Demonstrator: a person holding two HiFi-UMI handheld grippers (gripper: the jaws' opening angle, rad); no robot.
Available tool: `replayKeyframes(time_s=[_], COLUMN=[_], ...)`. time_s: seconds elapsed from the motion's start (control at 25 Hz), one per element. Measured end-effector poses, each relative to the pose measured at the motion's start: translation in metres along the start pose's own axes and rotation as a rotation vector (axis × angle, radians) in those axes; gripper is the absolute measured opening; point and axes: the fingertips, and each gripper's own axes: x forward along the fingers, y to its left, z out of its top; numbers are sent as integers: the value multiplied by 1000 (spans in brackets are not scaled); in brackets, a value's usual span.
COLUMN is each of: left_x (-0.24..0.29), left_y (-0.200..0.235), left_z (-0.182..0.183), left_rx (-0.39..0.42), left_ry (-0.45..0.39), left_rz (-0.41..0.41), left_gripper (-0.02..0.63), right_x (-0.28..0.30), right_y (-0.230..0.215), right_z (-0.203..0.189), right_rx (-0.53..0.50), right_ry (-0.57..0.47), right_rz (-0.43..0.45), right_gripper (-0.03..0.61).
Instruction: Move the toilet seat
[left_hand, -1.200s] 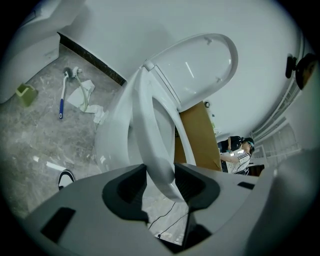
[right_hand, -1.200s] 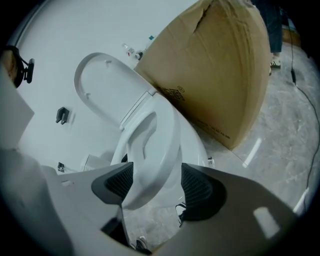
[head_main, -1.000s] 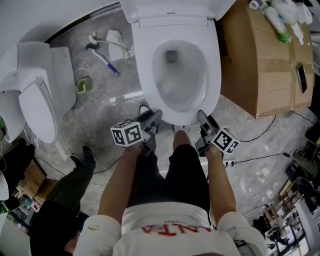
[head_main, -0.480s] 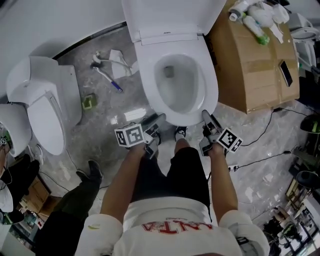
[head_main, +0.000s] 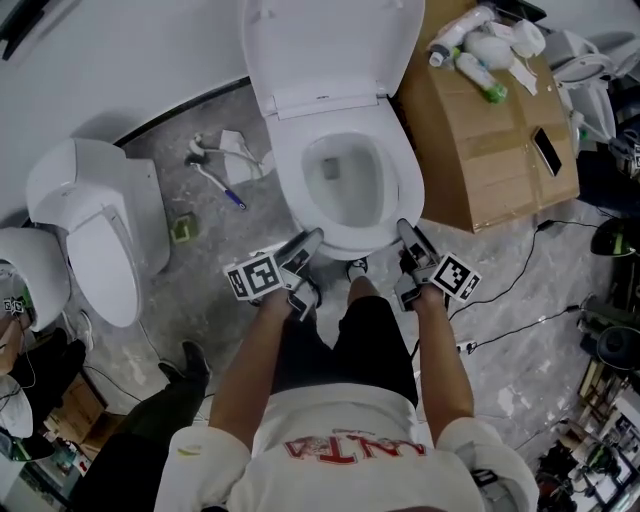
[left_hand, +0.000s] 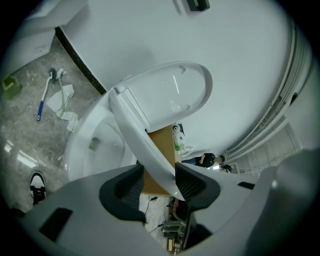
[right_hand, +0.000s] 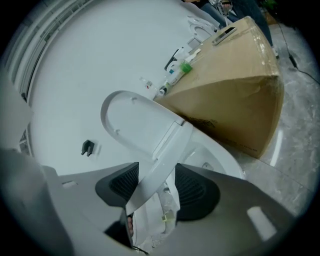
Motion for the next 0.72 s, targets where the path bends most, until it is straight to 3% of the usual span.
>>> replayKeyframes(time_s=[0.28,0.44,0.72], left_x=[-1,1,2], left_y=[-40,-55,-76], left_z=[34,50,74], left_rx=[-33,-56,-179], left_ry=[-151,-217,-294], left_rz=[-63,-85,-131], left_gripper=[190,190,190], right_x=[1,6,24], right_y=[51,67,93], right_z=[32,48,70], right_rx=[-54,-56,-29], right_ry=[59,92,127], right_rz=[255,326,394], right_gripper=[215,209,209])
